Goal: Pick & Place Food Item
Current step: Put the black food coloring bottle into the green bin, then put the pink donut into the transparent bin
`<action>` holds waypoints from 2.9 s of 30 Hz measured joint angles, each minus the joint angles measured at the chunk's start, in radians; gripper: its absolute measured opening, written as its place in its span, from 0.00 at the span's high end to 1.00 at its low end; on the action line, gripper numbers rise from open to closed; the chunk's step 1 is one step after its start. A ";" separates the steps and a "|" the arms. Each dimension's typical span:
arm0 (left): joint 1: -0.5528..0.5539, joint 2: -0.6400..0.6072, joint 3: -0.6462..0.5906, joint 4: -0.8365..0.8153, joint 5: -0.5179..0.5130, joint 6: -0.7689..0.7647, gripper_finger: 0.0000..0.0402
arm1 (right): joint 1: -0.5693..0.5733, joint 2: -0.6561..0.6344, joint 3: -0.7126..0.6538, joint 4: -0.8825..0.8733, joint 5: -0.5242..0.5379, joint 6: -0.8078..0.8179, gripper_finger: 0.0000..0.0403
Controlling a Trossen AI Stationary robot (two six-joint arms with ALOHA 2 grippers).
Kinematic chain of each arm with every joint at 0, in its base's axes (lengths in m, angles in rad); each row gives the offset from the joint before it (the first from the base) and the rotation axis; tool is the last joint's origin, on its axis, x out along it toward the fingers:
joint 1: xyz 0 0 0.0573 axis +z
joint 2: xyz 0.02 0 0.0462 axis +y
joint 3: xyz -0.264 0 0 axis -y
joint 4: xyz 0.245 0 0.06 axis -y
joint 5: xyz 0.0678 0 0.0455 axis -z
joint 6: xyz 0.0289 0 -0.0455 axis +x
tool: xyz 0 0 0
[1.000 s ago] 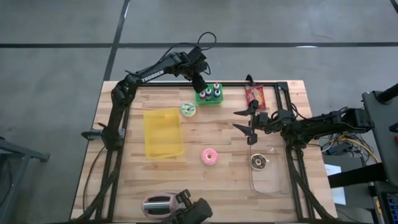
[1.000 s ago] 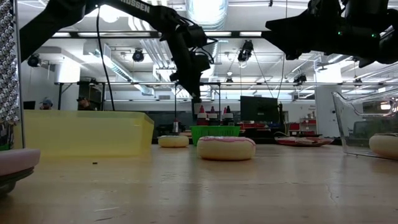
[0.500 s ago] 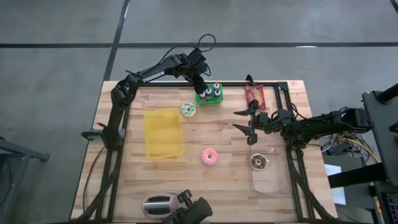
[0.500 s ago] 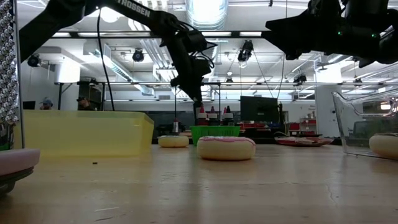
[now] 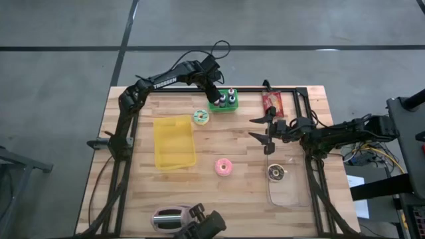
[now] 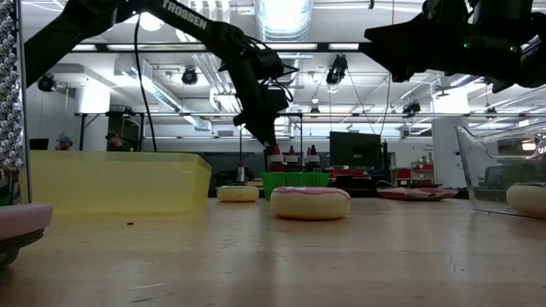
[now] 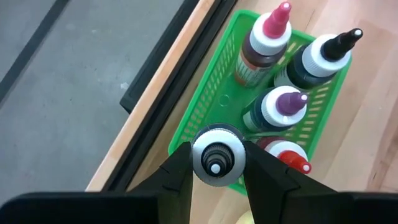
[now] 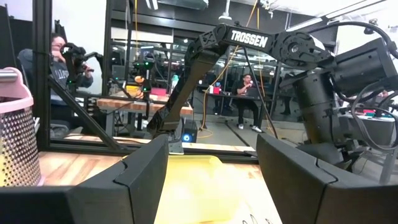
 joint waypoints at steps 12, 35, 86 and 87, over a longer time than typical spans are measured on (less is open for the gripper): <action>0.000 0.000 -0.032 0.034 0.022 0.012 0.73 | 0.000 0.000 0.000 0.000 0.000 0.000 0.41; 0.001 0.048 -0.084 0.104 0.068 0.030 0.73 | 0.000 0.000 0.000 0.001 0.001 0.000 0.41; -0.013 0.053 0.018 0.079 0.032 0.020 0.50 | 0.000 0.000 0.000 -0.015 0.000 0.001 0.41; -0.013 0.053 0.023 0.073 0.027 0.022 0.50 | 0.000 0.000 0.000 -0.015 0.000 0.001 0.41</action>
